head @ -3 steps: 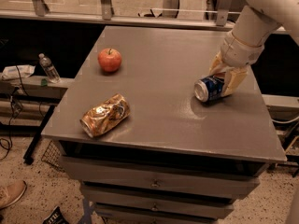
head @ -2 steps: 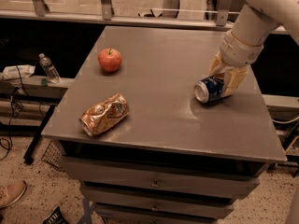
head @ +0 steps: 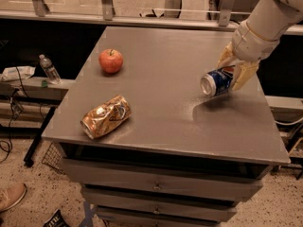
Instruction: Place pepsi can upright
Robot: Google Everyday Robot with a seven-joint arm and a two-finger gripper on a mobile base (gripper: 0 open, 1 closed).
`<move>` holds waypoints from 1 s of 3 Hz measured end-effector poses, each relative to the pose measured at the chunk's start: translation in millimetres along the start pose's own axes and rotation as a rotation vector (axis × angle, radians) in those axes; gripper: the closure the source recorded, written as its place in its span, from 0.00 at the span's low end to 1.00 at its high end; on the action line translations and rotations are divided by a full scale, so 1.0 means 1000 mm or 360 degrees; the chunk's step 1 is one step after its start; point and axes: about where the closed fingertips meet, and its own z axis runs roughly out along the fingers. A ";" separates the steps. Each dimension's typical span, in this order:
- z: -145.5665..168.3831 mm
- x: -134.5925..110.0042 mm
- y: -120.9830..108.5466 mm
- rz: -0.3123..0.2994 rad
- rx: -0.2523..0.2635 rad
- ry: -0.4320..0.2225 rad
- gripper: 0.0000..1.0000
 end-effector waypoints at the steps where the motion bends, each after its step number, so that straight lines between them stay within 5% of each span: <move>1: -0.022 -0.005 -0.003 -0.0013 0.0220 0.0069 1.00; 2: -0.032 -0.012 -0.005 -0.0056 0.0405 0.0202 1.00; 3: -0.030 -0.013 -0.019 -0.0074 0.0510 0.0230 1.00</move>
Offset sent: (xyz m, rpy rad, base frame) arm -0.0006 0.0103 0.0506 -0.0735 -0.5149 -0.0584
